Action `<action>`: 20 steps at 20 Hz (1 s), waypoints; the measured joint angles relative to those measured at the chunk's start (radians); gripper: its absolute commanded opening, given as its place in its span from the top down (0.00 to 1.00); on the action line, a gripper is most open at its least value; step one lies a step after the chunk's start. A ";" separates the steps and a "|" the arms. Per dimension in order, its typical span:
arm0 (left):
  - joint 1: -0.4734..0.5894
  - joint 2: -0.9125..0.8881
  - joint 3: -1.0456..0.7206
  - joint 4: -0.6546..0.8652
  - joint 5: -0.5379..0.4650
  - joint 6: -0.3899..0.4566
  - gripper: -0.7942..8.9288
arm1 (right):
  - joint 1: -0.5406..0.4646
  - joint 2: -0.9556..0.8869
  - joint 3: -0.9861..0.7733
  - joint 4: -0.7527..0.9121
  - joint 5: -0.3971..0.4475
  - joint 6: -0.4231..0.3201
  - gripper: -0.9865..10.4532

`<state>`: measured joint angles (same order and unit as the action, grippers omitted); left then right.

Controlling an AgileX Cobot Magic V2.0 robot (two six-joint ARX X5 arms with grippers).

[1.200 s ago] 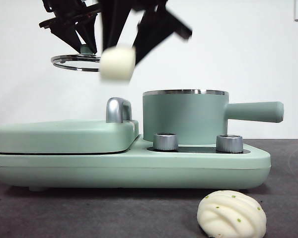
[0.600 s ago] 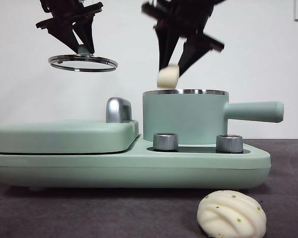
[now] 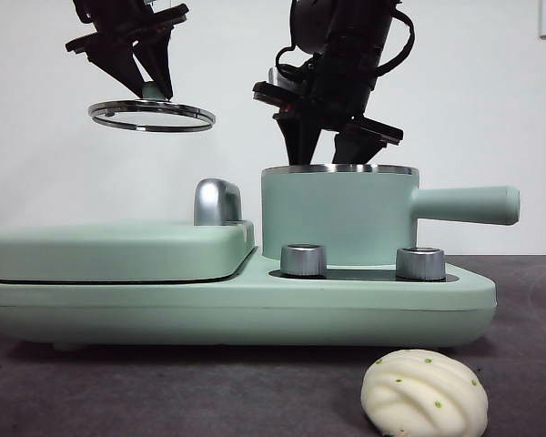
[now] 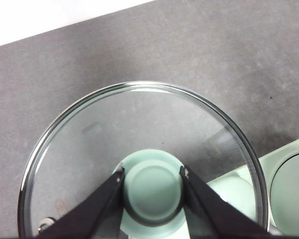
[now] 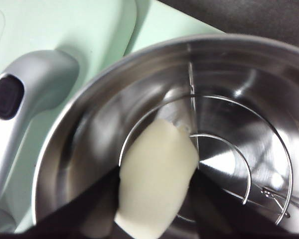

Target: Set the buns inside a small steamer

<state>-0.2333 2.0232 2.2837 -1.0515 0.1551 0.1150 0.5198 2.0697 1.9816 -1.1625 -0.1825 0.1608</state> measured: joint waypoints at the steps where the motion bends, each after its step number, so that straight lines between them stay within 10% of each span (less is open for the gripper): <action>1: 0.000 0.000 0.000 0.000 0.000 0.000 0.80 | 0.000 0.000 0.000 0.000 0.000 0.000 0.63; 20: 0.005 0.000 0.000 0.000 0.000 0.000 0.80 | -0.026 -0.153 0.001 -0.061 0.027 -0.006 0.54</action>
<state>-0.2283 2.0232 2.2837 -1.0515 0.1551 0.1154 0.4942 1.9163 1.9823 -1.2240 -0.1555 0.1543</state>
